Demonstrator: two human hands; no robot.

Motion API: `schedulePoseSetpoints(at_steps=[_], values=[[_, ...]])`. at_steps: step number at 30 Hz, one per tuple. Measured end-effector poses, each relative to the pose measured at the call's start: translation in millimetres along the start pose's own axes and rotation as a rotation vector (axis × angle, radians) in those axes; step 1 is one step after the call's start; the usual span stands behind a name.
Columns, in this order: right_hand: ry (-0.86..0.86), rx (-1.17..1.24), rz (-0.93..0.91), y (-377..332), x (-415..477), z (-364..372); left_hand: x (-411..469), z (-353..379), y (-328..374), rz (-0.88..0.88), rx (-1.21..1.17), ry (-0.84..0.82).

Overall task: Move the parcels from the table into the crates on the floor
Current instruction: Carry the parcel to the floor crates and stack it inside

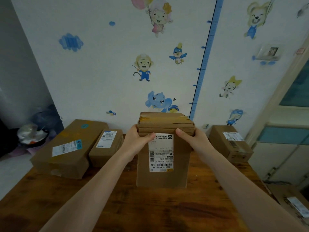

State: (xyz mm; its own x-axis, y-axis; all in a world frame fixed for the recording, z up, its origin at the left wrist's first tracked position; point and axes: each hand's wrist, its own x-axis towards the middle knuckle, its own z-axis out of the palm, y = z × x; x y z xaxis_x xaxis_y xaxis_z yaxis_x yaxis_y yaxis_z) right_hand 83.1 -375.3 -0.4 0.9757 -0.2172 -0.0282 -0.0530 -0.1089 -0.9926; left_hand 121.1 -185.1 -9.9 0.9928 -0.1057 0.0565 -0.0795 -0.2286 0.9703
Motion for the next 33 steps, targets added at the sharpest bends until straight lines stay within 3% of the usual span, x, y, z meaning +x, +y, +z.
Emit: schedulePoseSetpoints(at_steps=[3, 7, 12, 18, 22, 26, 33], values=[[0.01, 0.153, 0.119, -2.5, 1.1, -2.1, -1.0, -1.2, 2.7, -0.002, 0.018, -0.05], [0.037, 0.216, 0.197, -1.2, 3.2, -7.6, -2.0, -2.8, 10.3, -0.152, -0.149, -0.089], [-0.005, 0.237, 0.196, 0.4, 2.9, -5.4, 0.7, 3.8, -1.9, -0.146, -0.129, 0.051], [0.088, 0.178, 0.068, 1.5, -0.8, 2.1, -2.8, 3.2, -7.1, -0.064, -0.083, 0.183], [0.046, 0.152, 0.113, -6.1, 1.5, -1.8, -2.4, -2.6, -4.9, -0.116, -0.215, 0.116], [0.051, 0.238, 0.19, -11.5, 5.6, 1.0, -6.5, 0.1, -0.5, -0.053, -0.213, 0.089], [-0.023, 0.161, 0.169, -5.0, -0.5, 4.7, -1.3, -4.3, 5.9, -0.07, -0.224, 0.087]])
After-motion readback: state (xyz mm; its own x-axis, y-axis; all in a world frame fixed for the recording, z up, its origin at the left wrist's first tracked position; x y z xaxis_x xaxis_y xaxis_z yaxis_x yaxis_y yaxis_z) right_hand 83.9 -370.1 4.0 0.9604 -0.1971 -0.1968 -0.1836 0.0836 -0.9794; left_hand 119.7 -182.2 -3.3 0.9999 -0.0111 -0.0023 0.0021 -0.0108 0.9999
